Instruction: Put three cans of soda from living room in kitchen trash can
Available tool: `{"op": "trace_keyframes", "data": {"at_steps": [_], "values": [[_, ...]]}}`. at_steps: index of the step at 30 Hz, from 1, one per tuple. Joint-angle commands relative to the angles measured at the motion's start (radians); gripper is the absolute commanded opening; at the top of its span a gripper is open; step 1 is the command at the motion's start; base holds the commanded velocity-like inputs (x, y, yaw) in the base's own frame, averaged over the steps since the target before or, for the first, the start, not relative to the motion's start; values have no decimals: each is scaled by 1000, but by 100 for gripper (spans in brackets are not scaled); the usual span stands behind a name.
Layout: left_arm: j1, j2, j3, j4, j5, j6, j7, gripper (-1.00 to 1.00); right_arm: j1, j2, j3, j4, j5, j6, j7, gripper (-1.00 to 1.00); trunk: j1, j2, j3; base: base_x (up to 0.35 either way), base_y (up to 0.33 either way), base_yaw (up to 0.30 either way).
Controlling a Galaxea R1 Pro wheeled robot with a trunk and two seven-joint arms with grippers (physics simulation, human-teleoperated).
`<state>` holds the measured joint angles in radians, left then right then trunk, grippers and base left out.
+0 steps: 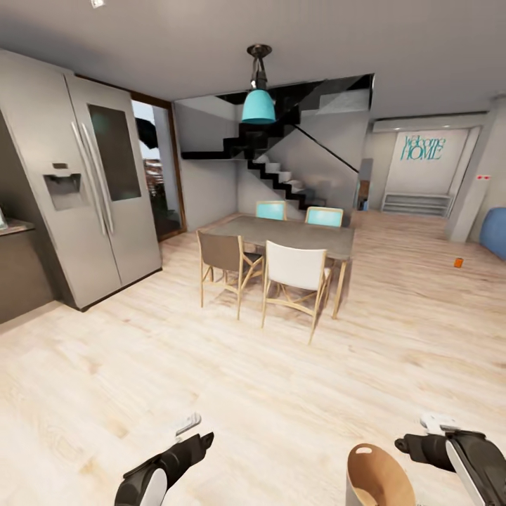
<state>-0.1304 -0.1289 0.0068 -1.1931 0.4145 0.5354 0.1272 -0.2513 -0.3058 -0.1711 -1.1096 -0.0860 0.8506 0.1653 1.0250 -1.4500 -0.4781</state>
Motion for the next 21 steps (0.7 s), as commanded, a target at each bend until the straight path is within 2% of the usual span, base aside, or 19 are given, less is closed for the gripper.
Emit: {"op": "trace_keyframes", "data": {"at_steps": [1,3,7,14,18,21], "values": [[0,0,0,0,0,0,0,100,-5,0,0,8,0,0,0,100,0,0,0,196,-235,-274],[0,0,0,1,0,0,0,100,-17,0,0,27,0,0,0,100,0,0,-1,197,-237,-274],[0,0,-1,5,-1,1,-1,100,-73,0,1,133,3,-9,1,100,0,0,-2,198,-247,-274],[0,1,-2,21,-4,1,0,100,-85,4,8,158,5,-21,1,100,0,0,-3,180,-287,-278],[0,1,-1,24,-5,1,0,100,-84,5,13,173,4,-66,5,100,0,0,-4,166,-303,-215],[0,22,6,31,-5,0,0,100,-83,10,20,220,3,-98,5,100,0,0,-4,171,-303,-47]]}}
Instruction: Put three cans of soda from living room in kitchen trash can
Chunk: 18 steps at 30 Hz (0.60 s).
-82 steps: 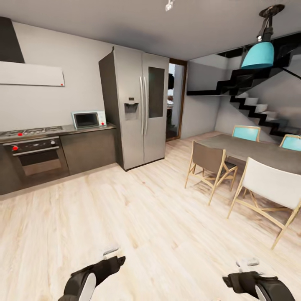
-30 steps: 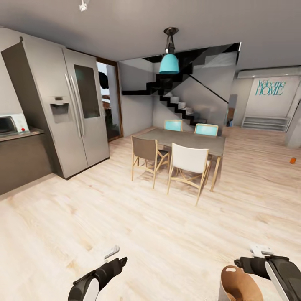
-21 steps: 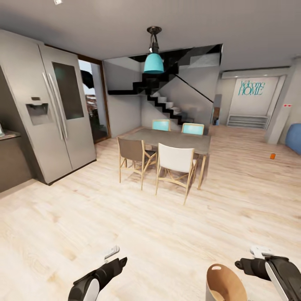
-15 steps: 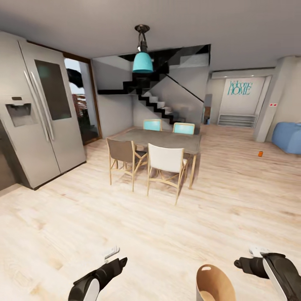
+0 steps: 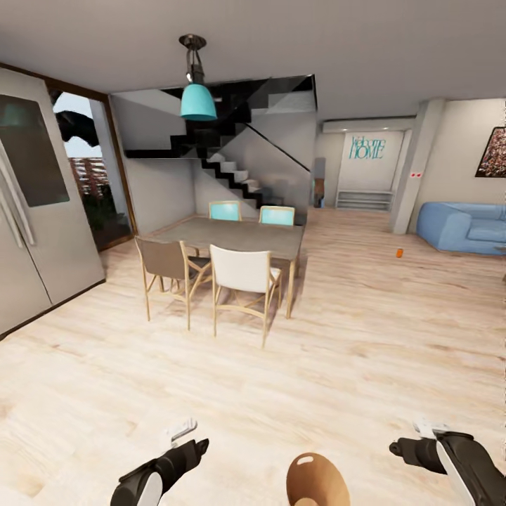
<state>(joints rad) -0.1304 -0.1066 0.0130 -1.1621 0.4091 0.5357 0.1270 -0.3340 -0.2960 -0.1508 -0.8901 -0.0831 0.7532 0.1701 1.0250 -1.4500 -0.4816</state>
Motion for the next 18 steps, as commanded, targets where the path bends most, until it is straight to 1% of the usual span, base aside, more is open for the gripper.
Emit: {"op": "trace_keyframes", "data": {"at_steps": [1,2,4,5,6,10,12,14,15,16,18], "values": [[0,9,4,2,2,0,0,100,1,1,12,12,0,0,-1,100,0,0,0,222,-273,-14],[0,12,13,3,3,0,0,100,1,2,25,26,0,2,-1,100,0,0,0,244,-255,-9],[0,14,25,4,3,0,-1,100,1,2,39,41,0,6,-1,100,0,0,0,257,-235,-7],[0,15,38,5,3,0,-1,100,0,3,51,59,-1,9,-1,100,0,0,0,281,-181,-4],[0,17,65,12,4,0,-1,100,-3,3,65,112,0,9,0,100,0,0,0,294,-78,-2],[0,16,82,13,6,4,-4,100,-8,5,71,173,-1,1,0,100,0,0,0,176,-42,-1],[0,10,86,-6,7,8,14,100,-17,6,73,209,-1,-16,-1,100,0,0,0,61,-15,0],[0,4,87,-32,13,16,48,100,-26,7,73,236,-1,-37,-1,100,0,0,0,39,-9,0],[0,-1,88,-58,40,31,92,100,-38,11,73,266,-1,-58,-1,100,0,0,0,22,-5,0],[0,-2,88,-70,63,43,115,100,-47,13,74,284,0,-66,-1,100,4,-7,-3,18,-4,0],[0,1,84,-90,124,79,151,100,-70,21,74,328,0,-81,-2,100,11,-21,-9,13,-3,0]]}}
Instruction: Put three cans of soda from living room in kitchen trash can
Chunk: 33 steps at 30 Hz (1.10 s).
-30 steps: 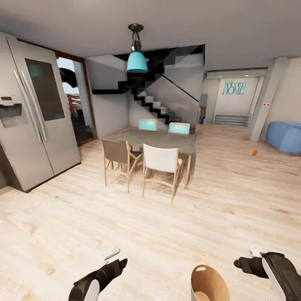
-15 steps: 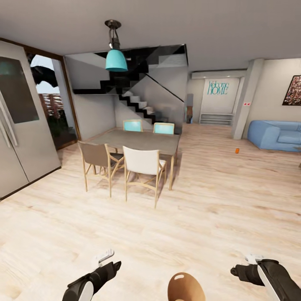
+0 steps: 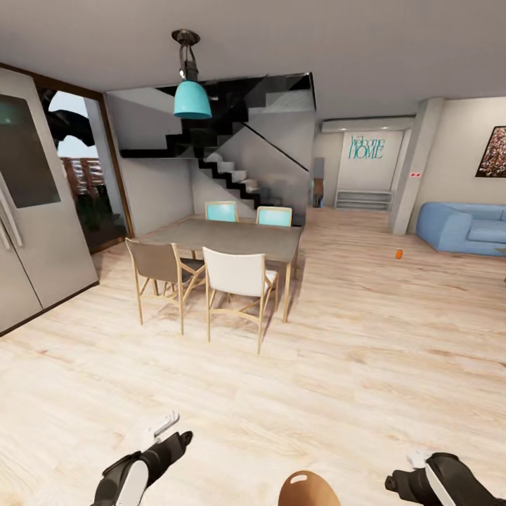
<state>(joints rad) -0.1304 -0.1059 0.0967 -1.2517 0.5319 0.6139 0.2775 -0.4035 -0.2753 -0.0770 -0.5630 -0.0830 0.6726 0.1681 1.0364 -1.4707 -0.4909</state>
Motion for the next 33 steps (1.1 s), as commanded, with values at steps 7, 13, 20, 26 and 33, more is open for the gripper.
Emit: {"op": "trace_keyframes", "data": {"at_steps": [7,13,20,26,33], "values": [[-25,10,-43,-17,138,103,58,100,-135,115,0,201,3,-48,-33,100,27,-49,-22,5,-1,0],[-48,13,-52,10,146,111,66,100,-173,157,-2,233,2,-47,-97,100,50,-91,-41,0,0,0],[-54,12,-52,20,152,112,67,100,-301,135,-2,243,-1,102,-105,100,77,-140,-63,0,0,0],[-59,13,-53,23,148,91,69,100,-321,133,5,245,2,137,-107,100,100,-182,-82,0,0,0],[-60,16,-51,30,145,83,70,100,-322,127,5,246,4,66,-75,100,127,-231,-104,0,0,0]]}}
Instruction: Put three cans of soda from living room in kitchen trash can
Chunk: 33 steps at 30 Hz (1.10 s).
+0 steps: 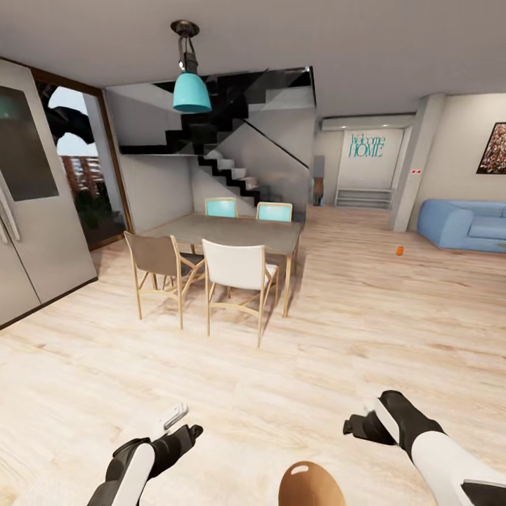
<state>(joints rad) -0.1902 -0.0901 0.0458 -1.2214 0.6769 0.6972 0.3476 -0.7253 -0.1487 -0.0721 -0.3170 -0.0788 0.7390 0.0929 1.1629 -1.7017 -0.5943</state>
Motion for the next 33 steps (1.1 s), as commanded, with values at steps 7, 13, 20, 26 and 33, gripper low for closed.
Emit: {"op": "trace_keyframes", "data": {"at_steps": [7,13,20,26,33], "values": [[-1,1,2,8,0,-1,0,100,0,-2,-3,48,-1,-62,38,100,27,-49,-22,0,0,0],[-6,7,2,22,0,-2,1,100,-1,-2,-4,94,-3,-131,43,100,50,-91,-41,0,0,0],[-20,14,2,56,0,-1,1,100,0,-19,-10,115,-8,-147,44,100,77,-140,-63,0,0,0],[-26,16,2,74,0,-1,1,100,7,-34,-11,161,-1,-196,43,100,100,-182,-82,0,0,0],[-29,16,2,84,0,-1,1,100,10,-35,-7,176,2,-223,42,100,127,-231,-103,0,0,0]]}}
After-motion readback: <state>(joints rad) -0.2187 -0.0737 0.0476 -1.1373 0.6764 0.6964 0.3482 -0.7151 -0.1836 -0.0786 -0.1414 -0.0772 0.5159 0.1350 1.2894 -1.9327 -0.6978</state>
